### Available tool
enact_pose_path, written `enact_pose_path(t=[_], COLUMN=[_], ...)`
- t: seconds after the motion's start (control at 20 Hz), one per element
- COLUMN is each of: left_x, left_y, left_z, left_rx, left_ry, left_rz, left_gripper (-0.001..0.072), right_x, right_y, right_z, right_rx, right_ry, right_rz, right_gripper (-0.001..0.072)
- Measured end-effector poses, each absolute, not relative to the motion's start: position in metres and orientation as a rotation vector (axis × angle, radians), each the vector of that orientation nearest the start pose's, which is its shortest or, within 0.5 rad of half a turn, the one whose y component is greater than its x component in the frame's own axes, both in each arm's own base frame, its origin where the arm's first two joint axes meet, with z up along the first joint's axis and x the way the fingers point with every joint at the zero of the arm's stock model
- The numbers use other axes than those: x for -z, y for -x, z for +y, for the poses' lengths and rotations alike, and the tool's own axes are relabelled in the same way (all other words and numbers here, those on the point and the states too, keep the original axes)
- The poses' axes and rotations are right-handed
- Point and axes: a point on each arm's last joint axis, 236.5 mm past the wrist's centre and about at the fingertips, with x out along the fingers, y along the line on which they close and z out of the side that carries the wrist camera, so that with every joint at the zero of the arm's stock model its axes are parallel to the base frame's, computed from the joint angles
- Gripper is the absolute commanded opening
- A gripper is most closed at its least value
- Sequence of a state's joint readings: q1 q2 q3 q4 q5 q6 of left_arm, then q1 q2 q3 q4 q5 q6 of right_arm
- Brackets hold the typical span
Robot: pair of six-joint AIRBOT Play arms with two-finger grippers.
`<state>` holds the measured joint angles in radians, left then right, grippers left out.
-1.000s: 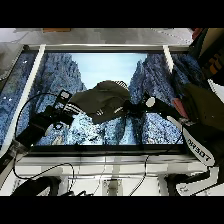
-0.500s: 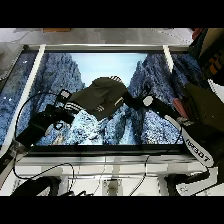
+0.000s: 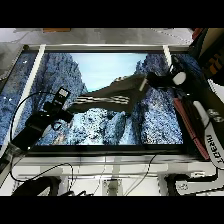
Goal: Fold the clothes and pants, and hang the long-sleeved shirts on hangers.
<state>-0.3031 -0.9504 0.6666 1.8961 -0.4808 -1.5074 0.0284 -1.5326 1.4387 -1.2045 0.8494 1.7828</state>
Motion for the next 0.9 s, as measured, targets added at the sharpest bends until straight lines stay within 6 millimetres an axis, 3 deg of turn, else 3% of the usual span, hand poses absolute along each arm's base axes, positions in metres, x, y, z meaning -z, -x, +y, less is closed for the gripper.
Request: enact_pose_path(t=[0.2,0.4,0.45,0.55,0.6,0.75,0.9], left_x=[-0.011,-0.003,0.0,0.007,0.012,0.029,0.044], left_y=[-0.368,-0.361,-0.361,-0.364,-0.366,-0.377,-0.391], left_z=[-0.104,-0.103,-0.098,-0.084,-0.076,-0.06,-0.065], left_rx=[0.325,0.314,0.291,0.218,0.178,0.069,0.029], left_ry=[-0.433,-0.386,-0.357,-0.255,-0.195,0.066,0.308], left_rz=[0.749,0.799,0.816,0.855,0.872,0.906,0.932], left_gripper=[0.0687,0.0682,0.0683,0.0683,0.0683,0.0683,0.0683], right_x=[-0.032,-0.019,-0.017,-0.015,-0.015,-0.015,-0.015], right_y=[-0.484,-0.456,-0.451,-0.445,-0.444,-0.444,-0.446], right_z=[0.045,0.012,0.005,-0.007,-0.01,-0.014,-0.016], right_rx=[-0.061,-0.007,0.005,0.032,0.038,0.047,0.051], right_ry=[-0.355,-0.183,-0.152,-0.102,-0.088,-0.071,-0.063], right_rz=[1.125,1.246,1.269,1.295,1.297,1.296,1.286], right_gripper=[0.0015,0.0017,0.0051,0.0369,0.042,0.042,0.0419])
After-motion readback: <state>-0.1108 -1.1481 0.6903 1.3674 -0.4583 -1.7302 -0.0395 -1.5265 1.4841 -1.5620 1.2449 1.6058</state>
